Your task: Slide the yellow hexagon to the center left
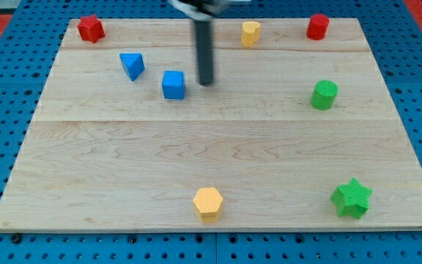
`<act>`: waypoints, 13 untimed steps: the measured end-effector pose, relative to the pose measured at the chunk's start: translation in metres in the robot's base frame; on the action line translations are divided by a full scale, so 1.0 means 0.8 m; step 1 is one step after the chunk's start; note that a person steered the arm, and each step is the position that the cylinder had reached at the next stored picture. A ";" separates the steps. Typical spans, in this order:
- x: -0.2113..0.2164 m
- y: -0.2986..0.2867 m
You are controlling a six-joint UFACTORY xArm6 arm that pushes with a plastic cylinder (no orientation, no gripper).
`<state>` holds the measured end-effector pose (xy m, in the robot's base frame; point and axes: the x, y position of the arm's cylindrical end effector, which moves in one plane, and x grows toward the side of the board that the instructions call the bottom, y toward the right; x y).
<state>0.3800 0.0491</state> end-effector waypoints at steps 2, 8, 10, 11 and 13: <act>0.190 0.095; 0.250 -0.215; 0.111 -0.194; 0.192 -0.143; 0.127 -0.220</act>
<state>0.4815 -0.1271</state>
